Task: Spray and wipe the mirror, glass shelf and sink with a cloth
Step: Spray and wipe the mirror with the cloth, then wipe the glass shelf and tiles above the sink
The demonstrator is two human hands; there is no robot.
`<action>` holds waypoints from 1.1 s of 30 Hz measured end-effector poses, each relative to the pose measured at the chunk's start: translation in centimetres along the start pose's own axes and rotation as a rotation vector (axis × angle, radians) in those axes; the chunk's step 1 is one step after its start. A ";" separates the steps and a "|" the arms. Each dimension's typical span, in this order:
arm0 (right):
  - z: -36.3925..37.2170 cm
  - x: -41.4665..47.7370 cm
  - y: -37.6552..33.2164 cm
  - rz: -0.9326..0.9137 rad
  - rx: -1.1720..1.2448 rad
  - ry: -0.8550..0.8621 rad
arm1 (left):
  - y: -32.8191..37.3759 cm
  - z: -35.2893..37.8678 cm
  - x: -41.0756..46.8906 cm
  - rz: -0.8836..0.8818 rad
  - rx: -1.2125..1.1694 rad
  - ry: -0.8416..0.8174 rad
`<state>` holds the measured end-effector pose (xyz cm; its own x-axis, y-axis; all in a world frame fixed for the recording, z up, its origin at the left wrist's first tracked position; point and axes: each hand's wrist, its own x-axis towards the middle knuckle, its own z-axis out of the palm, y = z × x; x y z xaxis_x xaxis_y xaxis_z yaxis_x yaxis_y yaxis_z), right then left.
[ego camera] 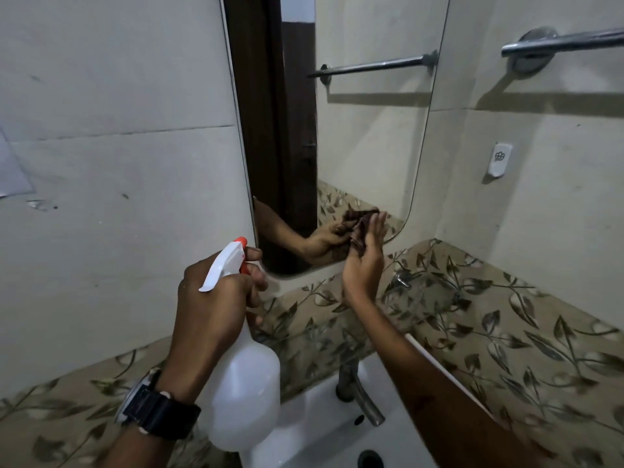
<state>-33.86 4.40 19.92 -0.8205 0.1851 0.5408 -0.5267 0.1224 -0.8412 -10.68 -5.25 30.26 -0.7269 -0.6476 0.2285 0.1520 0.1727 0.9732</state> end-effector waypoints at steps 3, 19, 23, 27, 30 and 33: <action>2.6 -6.6 -2.5 -0.048 0.038 -0.126 | -0.3 -0.3 -0.2 -0.013 0.013 0.015; -1.2 -16.1 -8.6 0.373 0.609 -0.221 | -1.4 -4.3 -3.2 -0.073 0.008 0.083; -3.9 -14.2 -8.2 0.363 0.571 -0.144 | -3.3 -4.5 -4.5 -0.134 0.038 0.064; -6.7 -13.8 -6.6 0.309 0.512 -0.140 | -6.4 -5.0 -6.8 -0.223 0.088 0.051; -8.1 -14.6 -5.6 0.317 0.506 -0.148 | -9.2 -5.3 -9.2 -0.269 0.154 0.048; -8.8 -15.9 -5.4 0.325 0.470 -0.147 | -11.8 -5.4 -11.4 -0.326 0.149 0.024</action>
<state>-16.04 9.41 15.85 -0.9609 -0.0006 0.2771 -0.2573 -0.3690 -0.8931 -0.62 -3.91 16.30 -0.7050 -0.7033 -0.0911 -0.1859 0.0594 0.9808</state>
